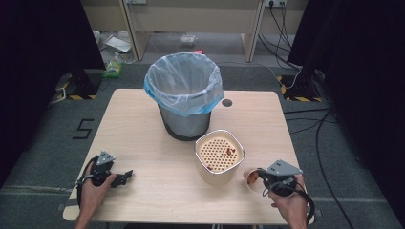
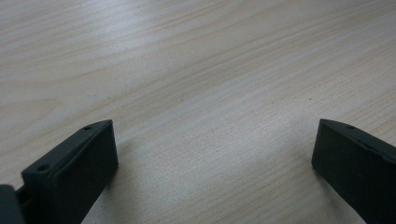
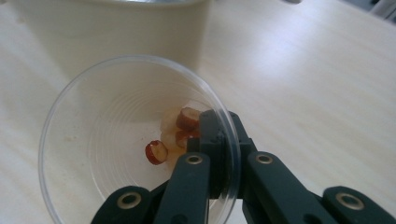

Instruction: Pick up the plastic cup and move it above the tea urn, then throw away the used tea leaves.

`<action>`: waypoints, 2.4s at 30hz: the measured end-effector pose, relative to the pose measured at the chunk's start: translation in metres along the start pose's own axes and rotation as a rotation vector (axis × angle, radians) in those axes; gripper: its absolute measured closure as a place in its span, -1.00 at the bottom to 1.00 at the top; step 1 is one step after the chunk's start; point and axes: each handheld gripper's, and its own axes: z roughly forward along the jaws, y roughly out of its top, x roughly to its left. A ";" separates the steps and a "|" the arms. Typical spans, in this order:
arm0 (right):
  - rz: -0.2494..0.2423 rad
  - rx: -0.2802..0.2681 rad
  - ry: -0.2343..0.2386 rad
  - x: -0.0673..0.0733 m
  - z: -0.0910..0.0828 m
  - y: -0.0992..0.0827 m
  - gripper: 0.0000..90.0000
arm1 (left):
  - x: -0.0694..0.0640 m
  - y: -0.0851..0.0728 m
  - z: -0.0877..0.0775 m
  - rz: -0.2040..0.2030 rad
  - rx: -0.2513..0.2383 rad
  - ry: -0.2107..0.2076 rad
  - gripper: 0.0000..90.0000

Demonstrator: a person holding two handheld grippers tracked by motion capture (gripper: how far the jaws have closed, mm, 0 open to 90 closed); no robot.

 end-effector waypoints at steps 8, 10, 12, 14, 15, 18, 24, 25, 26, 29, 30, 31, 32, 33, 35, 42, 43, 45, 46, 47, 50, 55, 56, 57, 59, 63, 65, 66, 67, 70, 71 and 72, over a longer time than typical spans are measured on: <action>-0.015 -0.048 -0.118 -0.028 0.006 0.022 1.00 | 0.000 0.000 0.000 0.000 0.000 0.000 -1.00; -0.018 -0.059 -0.150 -0.038 0.010 0.030 1.00 | 0.000 0.000 0.000 0.000 0.000 0.001 -1.00; -0.012 -0.073 -0.175 -0.044 0.012 0.035 1.00 | 0.000 0.000 0.000 0.000 0.000 0.001 -1.00; -0.015 -0.084 -0.192 -0.049 0.013 0.042 1.00 | 0.000 0.000 0.000 0.000 0.000 0.001 -1.00; -0.017 -0.094 -0.203 -0.051 0.014 0.046 1.00 | 0.000 0.000 0.000 0.000 0.001 0.001 -1.00; -0.030 -0.117 -0.225 -0.056 0.017 0.059 1.00 | 0.000 0.000 0.000 0.000 0.000 0.001 -1.00; -0.013 -0.190 -0.227 -0.064 0.021 0.084 1.00 | 0.000 0.000 0.000 0.000 0.000 0.001 -1.00; -0.013 -0.190 -0.227 -0.064 0.021 0.084 1.00 | 0.000 0.000 0.000 -0.001 0.000 0.001 -1.00; -0.015 -0.197 -0.230 -0.065 0.021 0.087 1.00 | 0.000 0.000 0.000 0.000 0.000 0.001 -1.00; -0.024 -0.218 -0.230 -0.066 0.023 0.095 1.00 | 0.000 0.000 0.000 -0.001 0.000 0.001 -1.00; -0.029 -0.221 -0.226 -0.065 0.025 0.097 1.00 | 0.000 0.000 0.000 0.000 0.000 0.001 -1.00; -0.037 -0.228 -0.223 -0.064 0.027 0.098 1.00 | 0.000 0.000 0.000 0.000 0.000 0.001 -1.00; -0.037 -0.228 -0.223 -0.064 0.027 0.098 1.00 | 0.000 0.000 0.000 0.000 0.000 0.001 -1.00; -0.055 -0.229 -0.221 -0.062 0.030 0.100 1.00 | 0.000 0.000 0.000 -0.001 0.000 0.001 -1.00; -0.061 -0.230 -0.222 -0.061 0.031 0.100 1.00 | 0.000 0.000 0.000 0.000 0.000 0.001 -1.00; -0.160 -0.296 -0.257 -0.048 0.030 0.111 1.00 | 0.000 0.000 0.000 0.000 0.000 0.001 -1.00; -0.160 -0.296 -0.257 -0.048 0.030 0.111 1.00 | 0.000 0.000 0.000 0.000 0.000 0.001 -1.00; -0.176 -0.304 -0.258 -0.044 0.031 0.114 1.00 | 0.000 0.000 0.000 0.000 0.000 0.000 -1.00; -0.187 -0.309 -0.262 -0.041 0.032 0.116 1.00 | 0.000 0.000 0.000 0.000 0.000 0.000 -1.00; -0.209 -0.312 -0.269 -0.037 0.033 0.119 1.00 | 0.000 0.000 0.000 0.000 0.000 0.000 -1.00; -0.241 -0.333 -0.275 -0.030 0.035 0.124 1.00 | 0.000 0.000 0.000 0.000 0.000 0.000 -1.00; -0.295 -0.352 -0.281 -0.022 0.037 0.129 1.00 | 0.000 0.000 0.000 0.000 0.000 0.000 -1.00; -0.316 -0.356 -0.287 -0.018 0.038 0.130 1.00 | 0.000 0.000 0.000 0.000 0.000 0.000 -1.00; -0.316 -0.356 -0.287 -0.018 0.038 0.130 1.00 | 0.000 0.000 0.000 0.000 0.000 0.000 -1.00; -0.340 -0.365 -0.297 -0.015 0.038 0.131 1.00 | 0.000 0.000 0.000 0.000 0.000 0.000 -1.00; -0.390 -0.402 -0.303 -0.007 0.040 0.133 1.00 | 0.000 0.000 0.000 0.001 0.000 0.000 -1.00; -0.389 -0.411 -0.296 -0.006 0.041 0.134 1.00 | 0.000 0.000 0.000 0.000 0.000 0.000 -1.00; -0.397 -0.419 -0.298 -0.005 0.042 0.134 1.00 | 0.000 0.000 0.000 0.001 0.000 0.000 -1.00; -0.415 -0.423 -0.305 -0.003 0.044 0.135 1.00 | 0.000 0.000 0.000 0.001 0.000 0.000 -1.00; -0.458 -0.454 -0.324 0.003 0.046 0.136 1.00 | 0.000 0.000 0.000 0.000 0.000 0.000 -1.00; -0.492 -0.476 -0.346 0.007 0.046 0.136 1.00 | 0.000 0.000 0.000 0.001 0.000 0.000 -1.00; -0.492 -0.476 -0.346 0.007 0.046 0.136 1.00 | 0.000 0.000 0.000 0.001 0.000 0.000 -1.00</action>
